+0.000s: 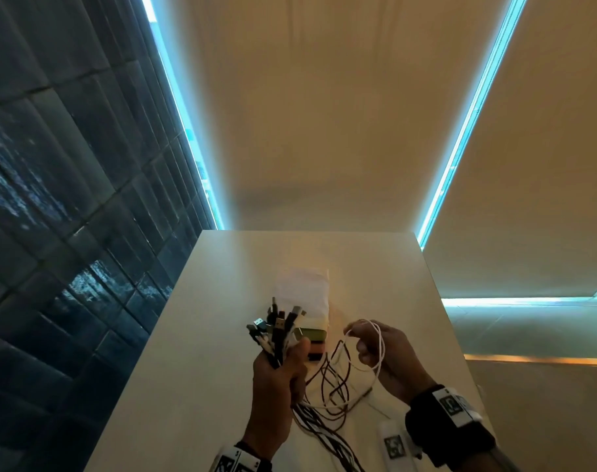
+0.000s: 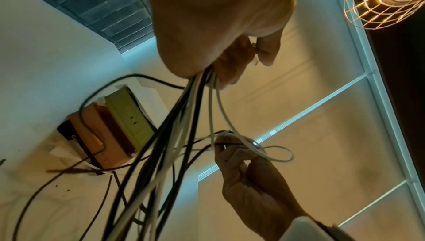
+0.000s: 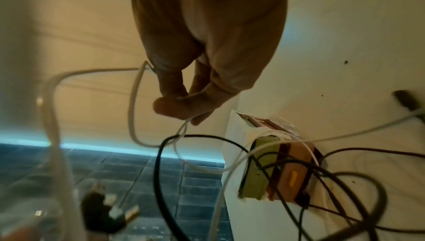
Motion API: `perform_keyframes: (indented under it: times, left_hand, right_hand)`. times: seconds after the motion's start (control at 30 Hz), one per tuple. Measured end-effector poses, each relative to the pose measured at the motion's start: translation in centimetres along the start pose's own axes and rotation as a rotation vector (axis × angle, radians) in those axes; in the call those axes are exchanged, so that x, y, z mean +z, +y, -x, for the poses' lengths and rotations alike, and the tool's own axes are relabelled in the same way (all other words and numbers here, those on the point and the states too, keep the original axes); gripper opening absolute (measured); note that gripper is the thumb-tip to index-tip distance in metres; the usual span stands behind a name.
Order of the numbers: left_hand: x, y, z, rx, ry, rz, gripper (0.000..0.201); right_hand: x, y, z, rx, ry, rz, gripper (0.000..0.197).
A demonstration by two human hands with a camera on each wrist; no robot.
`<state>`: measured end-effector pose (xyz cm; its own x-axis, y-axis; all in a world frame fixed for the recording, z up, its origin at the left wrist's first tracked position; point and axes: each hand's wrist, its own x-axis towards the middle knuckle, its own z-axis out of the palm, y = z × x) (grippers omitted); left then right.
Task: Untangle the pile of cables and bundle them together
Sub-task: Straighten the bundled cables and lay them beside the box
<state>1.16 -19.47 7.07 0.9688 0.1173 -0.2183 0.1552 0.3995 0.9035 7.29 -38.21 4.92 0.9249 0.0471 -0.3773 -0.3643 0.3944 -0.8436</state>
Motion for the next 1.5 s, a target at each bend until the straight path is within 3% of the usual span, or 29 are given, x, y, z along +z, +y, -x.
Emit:
perform_keyframes:
  times: [0.07,0.17,0.27,0.4,0.63,0.73,0.9,1.0,1.17,1.4,1.5]
  left_hand:
    - [0.2,-0.1,0.2,-0.003,-0.033,-0.03,0.026]
    - [0.7,0.0,0.2,-0.043,-0.034,-0.109,0.039]
    - [1.1,-0.3,-0.1,-0.079,-0.016,-0.196,0.054]
    - [1.1,-0.8,-0.4,-0.061,0.013,-0.267,0.058]
    - [0.7,-1.3,-1.2,-0.011,0.003,-0.375,0.043]
    - [0.6,-0.9,-1.3,-0.067,0.018,-0.385,0.023]
    - [0.1,-0.7,-1.6,-0.232,-0.031,-0.331,0.032]
    - [0.2,-0.1,-1.4,-0.272,-0.055,-0.277,0.02]
    - [-0.8,-0.2,-1.4,-0.317,-0.002,-0.026,0.033]
    - [-1.3,-0.8,-0.6,-0.322,-0.031,-0.035,0.037]
    - [-1.5,-0.8,-0.5,-0.331,-0.025,-0.021,0.037]
  right_hand:
    - [0.0,0.4,-0.1,-0.083,0.104,0.245,0.012]
    - [0.4,0.6,-0.4,-0.258,0.208,0.898,0.014]
    - [1.2,0.7,-0.1,-0.366,0.081,1.289,0.012]
    - [2.3,0.6,0.5,-0.388,-0.071,1.517,0.027]
    - [3.2,-0.1,1.1,-0.383,-0.18,1.576,0.018]
    - [3.1,-0.3,1.2,-0.498,-0.288,1.506,0.017]
    - [2.6,0.2,1.4,-0.679,-0.364,1.474,0.022]
    - [2.2,0.8,1.3,-0.719,-0.35,1.394,0.029]
    - [-1.5,2.1,-0.5,-0.661,-0.19,1.305,0.019]
    - [-3.0,3.8,-2.1,-0.523,-0.176,1.061,0.021]
    - [-2.5,3.6,-2.3,-0.276,-0.245,0.833,0.01]
